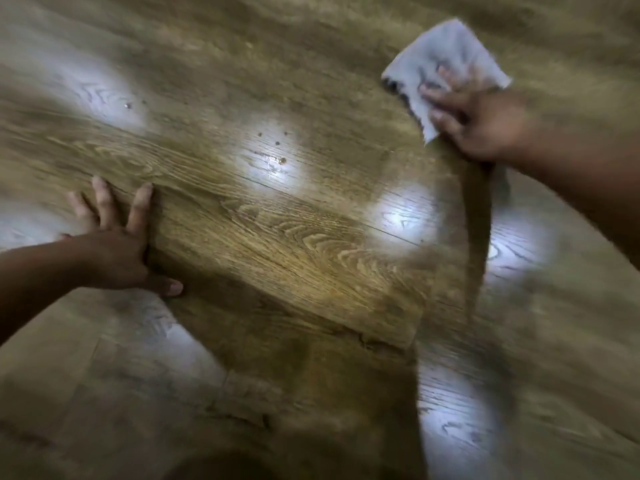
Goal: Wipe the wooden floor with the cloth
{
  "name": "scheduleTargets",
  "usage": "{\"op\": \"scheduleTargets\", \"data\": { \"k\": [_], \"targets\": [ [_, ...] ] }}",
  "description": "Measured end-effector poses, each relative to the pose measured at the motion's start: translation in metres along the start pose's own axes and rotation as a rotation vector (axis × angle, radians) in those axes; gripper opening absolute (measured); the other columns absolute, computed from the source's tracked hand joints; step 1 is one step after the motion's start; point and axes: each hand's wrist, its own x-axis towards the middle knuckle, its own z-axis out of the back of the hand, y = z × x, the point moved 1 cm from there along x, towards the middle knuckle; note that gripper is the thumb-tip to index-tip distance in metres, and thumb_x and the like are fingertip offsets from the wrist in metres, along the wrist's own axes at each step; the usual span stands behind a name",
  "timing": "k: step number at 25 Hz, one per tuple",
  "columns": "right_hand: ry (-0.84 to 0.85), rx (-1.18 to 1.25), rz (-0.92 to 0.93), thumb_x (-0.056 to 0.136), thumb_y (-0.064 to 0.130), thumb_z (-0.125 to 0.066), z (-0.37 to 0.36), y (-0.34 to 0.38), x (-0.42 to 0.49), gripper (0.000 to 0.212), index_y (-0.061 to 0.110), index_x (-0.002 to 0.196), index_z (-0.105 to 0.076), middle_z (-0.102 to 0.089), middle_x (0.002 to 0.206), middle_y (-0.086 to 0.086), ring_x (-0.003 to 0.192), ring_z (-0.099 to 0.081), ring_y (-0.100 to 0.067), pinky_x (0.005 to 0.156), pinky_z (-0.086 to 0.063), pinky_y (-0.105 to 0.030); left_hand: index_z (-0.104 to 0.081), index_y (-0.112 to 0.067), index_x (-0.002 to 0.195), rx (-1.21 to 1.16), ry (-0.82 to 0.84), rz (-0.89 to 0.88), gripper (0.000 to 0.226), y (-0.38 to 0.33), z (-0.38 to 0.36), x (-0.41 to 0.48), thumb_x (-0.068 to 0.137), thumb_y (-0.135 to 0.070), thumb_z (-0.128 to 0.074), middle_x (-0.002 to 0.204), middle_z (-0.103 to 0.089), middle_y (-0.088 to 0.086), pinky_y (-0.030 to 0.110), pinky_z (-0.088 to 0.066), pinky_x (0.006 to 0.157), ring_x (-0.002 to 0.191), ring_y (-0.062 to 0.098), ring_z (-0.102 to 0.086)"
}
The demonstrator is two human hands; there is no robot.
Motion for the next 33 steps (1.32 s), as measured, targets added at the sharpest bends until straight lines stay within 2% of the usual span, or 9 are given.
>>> {"op": "scheduleTargets", "data": {
  "k": [5,7,9,12,17,21,24,30,33],
  "targets": [
    [-0.066,0.103,-0.264,0.095,0.058,-0.024,-0.007,0.058,0.036,0.063,0.025,0.141,-0.052,-0.045,0.151,-0.013,0.141,-0.037,-0.034,0.117,-0.027,-0.047,0.058,-0.056,0.106,-0.09,0.102,0.003,0.16,-0.002,0.009,-0.005,0.036,-0.074,-0.085,0.135,0.064,0.013,0.078,-0.002,0.11,0.131,0.049,0.048],
    [0.008,0.086,0.014,0.097,0.053,-0.035,-0.035,0.139,-0.041,0.054,0.027,0.142,-0.051,-0.041,0.155,-0.005,0.141,-0.035,-0.034,0.113,-0.033,-0.054,0.057,-0.058,0.107,-0.119,0.12,-0.018,0.16,-0.002,0.012,-0.007,0.034,-0.073,-0.085,0.133,0.065,0.013,0.079,0.002,0.11,0.129,0.049,0.05],
    [0.229,0.035,0.526,0.096,0.053,-0.042,-0.05,0.209,-0.137,0.045,0.034,0.134,-0.057,-0.041,0.155,0.002,0.144,-0.033,-0.034,0.114,-0.031,-0.054,0.057,-0.058,0.108,-0.111,0.128,-0.001,0.162,-0.003,0.014,-0.008,0.035,-0.073,-0.087,0.13,0.067,0.014,0.079,0.001,0.109,0.127,0.05,0.051],
    [0.361,-0.011,0.95,0.097,0.051,-0.044,-0.048,0.215,-0.159,0.034,0.04,0.123,-0.064,-0.052,0.146,0.009,0.14,-0.042,-0.024,0.116,-0.03,-0.044,0.06,-0.056,0.106,-0.092,0.161,0.026,0.163,-0.003,0.017,-0.009,0.033,-0.077,-0.084,0.123,0.07,0.014,0.081,0.0,0.107,0.124,0.05,0.053],
    [-0.013,0.002,0.17,0.1,0.052,-0.03,-0.007,0.076,0.072,0.052,0.029,0.144,-0.047,-0.041,0.154,-0.006,0.147,-0.03,-0.023,0.118,-0.024,-0.039,0.061,-0.051,0.111,-0.095,0.191,0.006,0.163,-0.003,0.019,-0.012,0.038,-0.078,-0.083,0.121,0.071,0.016,0.082,0.005,0.103,0.119,0.05,0.055],
    [-0.048,0.173,-0.439,0.101,0.055,-0.024,0.013,0.058,0.154,0.062,0.013,0.126,-0.062,-0.053,0.143,-0.016,0.136,-0.043,-0.033,0.111,-0.031,-0.036,0.06,-0.051,0.111,-0.116,0.192,0.006,0.163,-0.001,0.02,-0.012,0.039,-0.077,-0.083,0.118,0.073,0.015,0.081,0.008,0.102,0.117,0.05,0.057],
    [-0.037,0.134,-0.238,0.096,0.061,-0.026,-0.01,0.133,0.102,0.062,0.025,0.137,-0.056,-0.046,0.151,-0.009,0.142,-0.036,-0.033,0.117,-0.029,-0.042,0.061,-0.05,0.112,-0.109,0.176,0.003,0.166,-0.003,0.018,-0.01,0.037,-0.077,-0.084,0.115,0.074,0.015,0.082,0.006,0.101,0.118,0.051,0.057],
    [0.371,0.022,0.938,0.095,0.052,-0.048,-0.047,0.253,-0.054,0.044,0.032,0.133,-0.059,-0.05,0.148,0.004,0.14,-0.041,-0.025,0.115,-0.032,-0.044,0.061,-0.047,0.115,-0.104,0.187,0.039,0.164,-0.003,0.018,-0.01,0.044,-0.075,-0.084,0.109,0.076,0.015,0.081,0.006,0.103,0.116,0.049,0.058],
    [0.141,-0.066,0.517,0.095,0.058,-0.033,-0.028,0.186,0.057,0.054,0.035,0.14,-0.052,-0.047,0.151,-0.001,0.14,-0.041,-0.028,0.111,-0.037,-0.044,0.062,-0.047,0.111,-0.126,0.211,0.01,0.162,0.003,0.019,-0.013,0.047,-0.073,-0.085,0.107,0.076,0.015,0.081,0.009,0.102,0.113,0.049,0.06]
  ]
}}
